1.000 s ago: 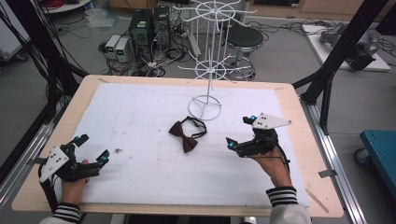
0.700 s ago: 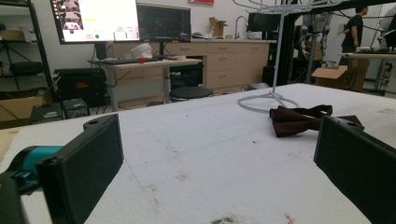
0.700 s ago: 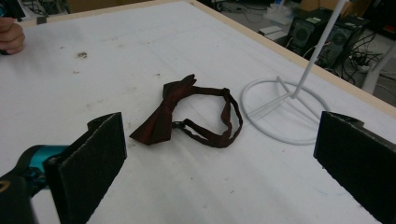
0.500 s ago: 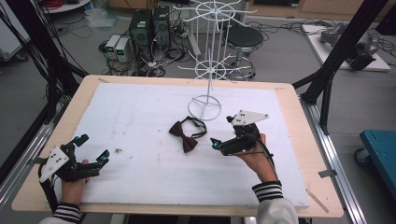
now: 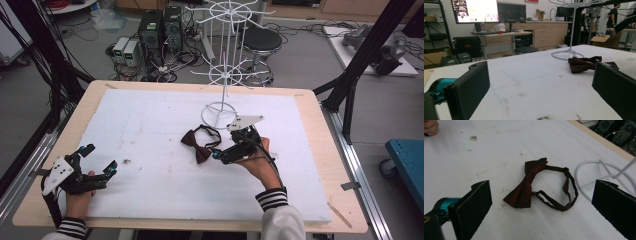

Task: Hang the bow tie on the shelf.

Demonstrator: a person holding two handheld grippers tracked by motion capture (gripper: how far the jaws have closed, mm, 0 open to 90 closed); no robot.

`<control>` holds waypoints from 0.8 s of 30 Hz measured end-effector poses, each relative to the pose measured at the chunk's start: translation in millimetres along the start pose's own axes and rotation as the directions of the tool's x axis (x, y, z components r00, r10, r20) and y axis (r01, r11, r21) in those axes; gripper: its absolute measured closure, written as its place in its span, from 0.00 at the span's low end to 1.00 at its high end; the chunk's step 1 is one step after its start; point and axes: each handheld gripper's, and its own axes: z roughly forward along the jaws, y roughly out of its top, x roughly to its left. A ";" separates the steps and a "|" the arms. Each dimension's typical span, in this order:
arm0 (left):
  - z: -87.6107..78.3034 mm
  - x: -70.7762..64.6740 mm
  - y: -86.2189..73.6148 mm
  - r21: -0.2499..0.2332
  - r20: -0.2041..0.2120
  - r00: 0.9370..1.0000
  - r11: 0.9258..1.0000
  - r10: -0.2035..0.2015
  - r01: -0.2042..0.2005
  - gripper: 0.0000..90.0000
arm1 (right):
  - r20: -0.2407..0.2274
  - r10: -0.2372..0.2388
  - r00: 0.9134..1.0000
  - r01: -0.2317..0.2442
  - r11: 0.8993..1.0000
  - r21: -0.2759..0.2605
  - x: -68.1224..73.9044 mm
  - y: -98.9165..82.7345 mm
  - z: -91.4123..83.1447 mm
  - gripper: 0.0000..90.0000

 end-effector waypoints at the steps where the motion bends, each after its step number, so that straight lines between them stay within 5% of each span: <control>1: 0.0 0.0 0.0 0.000 0.000 1.000 1.000 0.000 0.000 0.02 | -0.006 0.004 1.000 -0.004 1.000 0.011 0.8 1.3 3.1 0.02; 11: 0.0 0.3 0.1 0.001 -0.001 1.000 1.000 0.002 -0.002 0.02 | -0.045 -0.046 0.998 0.049 0.997 0.057 8.4 13.7 34.9 0.02; 24: 0.0 0.5 0.1 0.001 -0.001 1.000 1.000 0.002 -0.002 0.02 | -0.068 -0.039 0.997 0.048 0.990 0.131 12.8 18.1 64.5 0.03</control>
